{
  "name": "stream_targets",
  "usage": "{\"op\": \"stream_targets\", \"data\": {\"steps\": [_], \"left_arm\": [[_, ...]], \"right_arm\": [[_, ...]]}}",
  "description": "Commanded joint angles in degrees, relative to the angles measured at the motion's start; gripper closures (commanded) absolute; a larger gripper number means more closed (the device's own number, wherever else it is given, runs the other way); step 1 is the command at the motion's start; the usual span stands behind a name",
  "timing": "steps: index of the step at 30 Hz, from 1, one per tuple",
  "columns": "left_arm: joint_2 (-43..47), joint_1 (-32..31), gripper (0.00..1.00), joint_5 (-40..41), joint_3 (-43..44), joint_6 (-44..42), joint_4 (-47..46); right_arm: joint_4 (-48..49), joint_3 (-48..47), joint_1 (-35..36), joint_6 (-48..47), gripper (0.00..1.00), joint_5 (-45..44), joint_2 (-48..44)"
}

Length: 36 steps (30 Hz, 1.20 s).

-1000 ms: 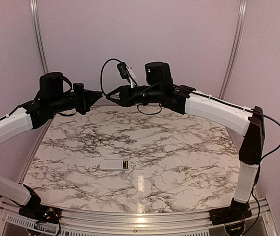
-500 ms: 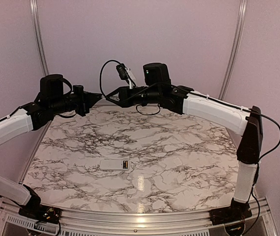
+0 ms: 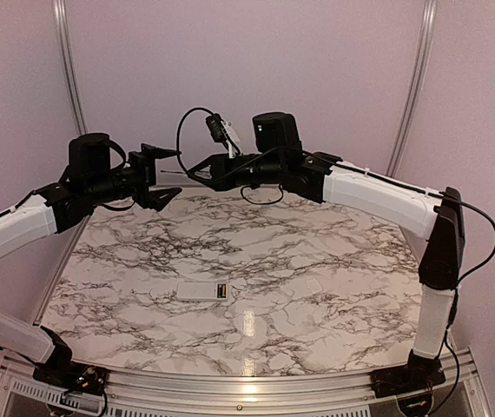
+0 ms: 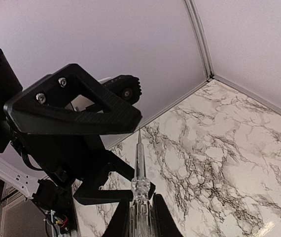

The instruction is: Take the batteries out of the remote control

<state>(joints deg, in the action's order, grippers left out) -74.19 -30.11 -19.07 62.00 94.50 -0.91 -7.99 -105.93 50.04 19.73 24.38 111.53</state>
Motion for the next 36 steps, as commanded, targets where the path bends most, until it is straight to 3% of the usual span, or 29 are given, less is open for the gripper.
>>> {"op": "stream_targets", "data": {"steps": [1, 7, 10, 17, 22, 28, 36], "left_arm": [[3.02, 0.03, 0.05, 0.70, -0.47, -3.67, 2.05], [4.98, 1.15, 0.01, 1.44, -1.76, -6.51, 3.70], [6.11, 2.35, 0.01, 1.72, -0.47, -11.82, 6.61], [9.96, 3.13, 0.01, 11.08, 4.15, -37.32, 18.96], [11.75, 3.08, 0.02, 11.68, 1.98, -54.96, 23.14], [13.30, 3.04, 0.06, 3.56, -5.08, -70.85, 21.19], [16.05, 1.81, 0.09, 0.27, -14.93, -89.83, 14.33]], "right_arm": [[-0.26, 0.51, 0.61, 0.38, 1.00, -1.56, -2.40], [-2.29, 0.76, 0.59, 0.31, 1.00, -2.72, -2.86], [-3.23, 0.82, 0.61, 0.10, 1.00, -4.06, -3.18], [-5.98, 3.00, 0.61, 0.12, 1.00, -6.40, -5.50], [-9.21, 5.11, 0.65, -0.52, 1.00, -6.71, -7.70], [-15.68, 6.60, 0.63, -1.50, 1.00, -6.95, -10.33], [-28.49, 5.07, 0.62, 0.28, 1.00, -7.61, -12.10]]}}
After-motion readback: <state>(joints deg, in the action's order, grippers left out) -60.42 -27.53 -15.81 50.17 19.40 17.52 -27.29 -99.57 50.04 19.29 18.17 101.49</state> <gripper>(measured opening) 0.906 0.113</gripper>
